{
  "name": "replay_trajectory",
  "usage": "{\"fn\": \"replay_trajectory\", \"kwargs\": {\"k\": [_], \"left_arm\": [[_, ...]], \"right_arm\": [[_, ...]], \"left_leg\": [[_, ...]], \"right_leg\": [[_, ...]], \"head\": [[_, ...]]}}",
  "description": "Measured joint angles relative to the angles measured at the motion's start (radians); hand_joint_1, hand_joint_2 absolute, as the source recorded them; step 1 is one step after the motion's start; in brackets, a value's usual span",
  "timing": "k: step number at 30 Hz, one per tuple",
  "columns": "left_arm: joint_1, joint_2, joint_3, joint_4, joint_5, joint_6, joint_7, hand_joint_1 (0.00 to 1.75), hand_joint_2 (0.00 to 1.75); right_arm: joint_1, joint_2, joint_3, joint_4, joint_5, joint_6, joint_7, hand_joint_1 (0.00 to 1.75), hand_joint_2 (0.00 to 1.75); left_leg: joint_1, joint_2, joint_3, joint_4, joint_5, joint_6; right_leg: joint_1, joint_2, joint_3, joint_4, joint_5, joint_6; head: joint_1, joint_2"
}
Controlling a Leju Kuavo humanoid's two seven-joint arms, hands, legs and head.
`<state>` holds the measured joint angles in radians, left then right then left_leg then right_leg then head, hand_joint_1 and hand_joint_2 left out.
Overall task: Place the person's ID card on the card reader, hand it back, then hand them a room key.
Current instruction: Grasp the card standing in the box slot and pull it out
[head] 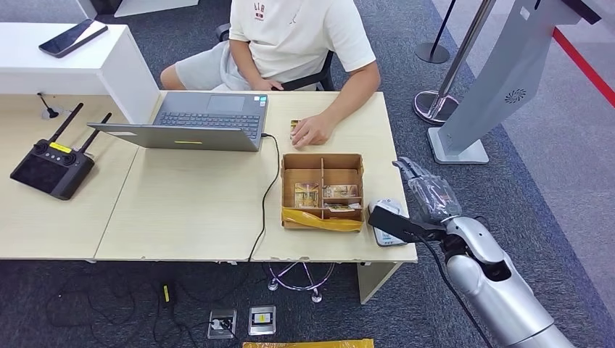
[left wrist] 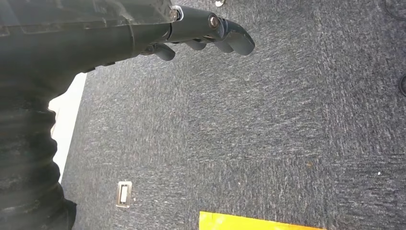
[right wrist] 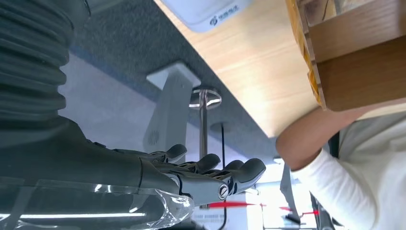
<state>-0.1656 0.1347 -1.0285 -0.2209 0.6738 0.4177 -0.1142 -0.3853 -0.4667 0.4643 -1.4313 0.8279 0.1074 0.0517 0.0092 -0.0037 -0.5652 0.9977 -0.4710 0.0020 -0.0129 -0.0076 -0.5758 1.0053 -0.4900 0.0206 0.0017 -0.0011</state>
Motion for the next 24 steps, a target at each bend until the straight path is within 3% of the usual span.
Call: {"fn": "replay_trajectory", "kwargs": {"k": [9, 24], "left_arm": [[-0.001, -0.001, 0.0, 0.0, -0.007, -0.001, 0.0, 0.0, 1.75], [-0.003, 0.0, 0.0, 0.0, -0.017, -0.004, 0.0, 0.0, 1.75]], "right_arm": [[0.0, 0.041, 0.029, 0.003, 0.074, -0.073, 0.002, 0.0, 1.75], [-0.003, 0.104, 0.069, 0.036, 0.074, -0.031, -0.012, 0.0, 1.75]], "left_leg": [[0.0, 0.0, 0.0, 0.0, 0.0, 0.0], [0.0, 0.0, 0.0, 0.0, 0.0, 0.0]], "right_leg": [[0.0, 0.0, 0.0, 0.0, 0.0, 0.0], [0.0, 0.0, 0.0, 0.0, 0.0, 0.0]], "head": [[0.0, 0.0], [0.0, 0.0]]}}
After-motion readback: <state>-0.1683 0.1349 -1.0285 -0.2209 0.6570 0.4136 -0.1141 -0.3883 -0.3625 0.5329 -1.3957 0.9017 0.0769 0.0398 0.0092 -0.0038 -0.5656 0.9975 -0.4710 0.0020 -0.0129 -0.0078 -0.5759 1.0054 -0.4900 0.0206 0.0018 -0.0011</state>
